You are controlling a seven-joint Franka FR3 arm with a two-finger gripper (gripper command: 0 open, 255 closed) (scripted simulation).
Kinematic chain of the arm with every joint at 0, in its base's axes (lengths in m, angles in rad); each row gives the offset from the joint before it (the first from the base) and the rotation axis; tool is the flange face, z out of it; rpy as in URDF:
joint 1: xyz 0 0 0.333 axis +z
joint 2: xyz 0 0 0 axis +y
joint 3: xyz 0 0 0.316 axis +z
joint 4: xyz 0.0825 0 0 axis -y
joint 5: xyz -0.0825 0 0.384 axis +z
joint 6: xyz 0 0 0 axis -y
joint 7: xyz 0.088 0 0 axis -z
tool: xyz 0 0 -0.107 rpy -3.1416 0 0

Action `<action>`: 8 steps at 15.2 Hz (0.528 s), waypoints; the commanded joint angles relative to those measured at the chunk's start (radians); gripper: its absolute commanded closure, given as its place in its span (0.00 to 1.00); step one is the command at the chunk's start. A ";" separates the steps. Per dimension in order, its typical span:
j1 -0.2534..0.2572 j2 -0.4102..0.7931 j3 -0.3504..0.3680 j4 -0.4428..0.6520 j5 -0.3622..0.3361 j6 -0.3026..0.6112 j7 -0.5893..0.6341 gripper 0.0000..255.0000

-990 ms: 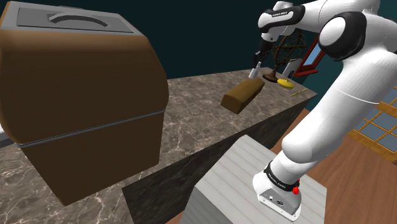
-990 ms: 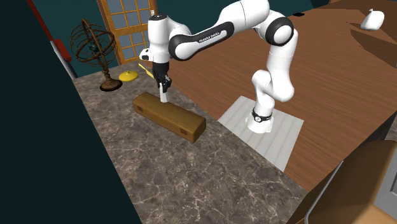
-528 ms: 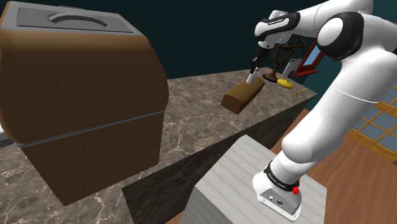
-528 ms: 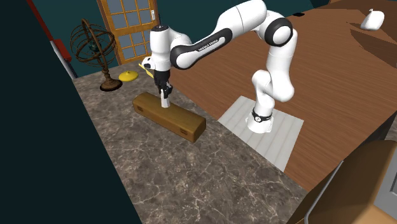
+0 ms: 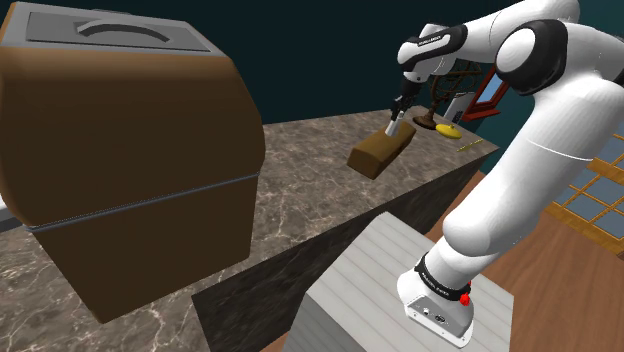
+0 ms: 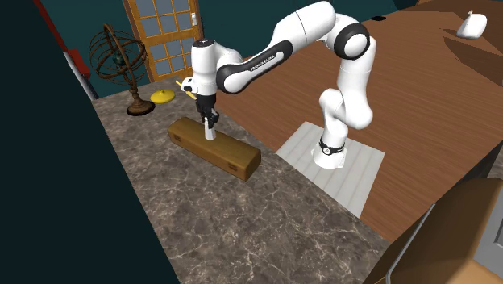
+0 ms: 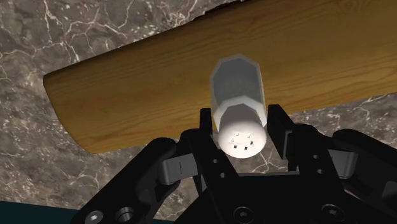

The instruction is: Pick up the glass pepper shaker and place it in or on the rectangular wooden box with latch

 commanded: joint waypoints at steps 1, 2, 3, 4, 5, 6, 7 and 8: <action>0.000 0.000 0.000 -0.001 0.000 0.001 0.000 1.00; 0.000 0.000 0.000 -0.001 0.000 0.001 0.000 1.00; 0.000 0.000 0.000 -0.001 0.000 0.001 0.000 1.00; 0.000 0.000 0.000 -0.001 0.000 0.001 0.000 0.00; 0.000 0.000 0.000 -0.001 0.000 0.001 0.000 0.00; 0.000 0.000 0.000 -0.001 0.000 0.001 0.000 0.00; 0.000 0.000 0.000 -0.001 0.000 0.001 0.000 0.00; 0.000 0.000 0.000 -0.001 0.000 0.001 0.000 0.00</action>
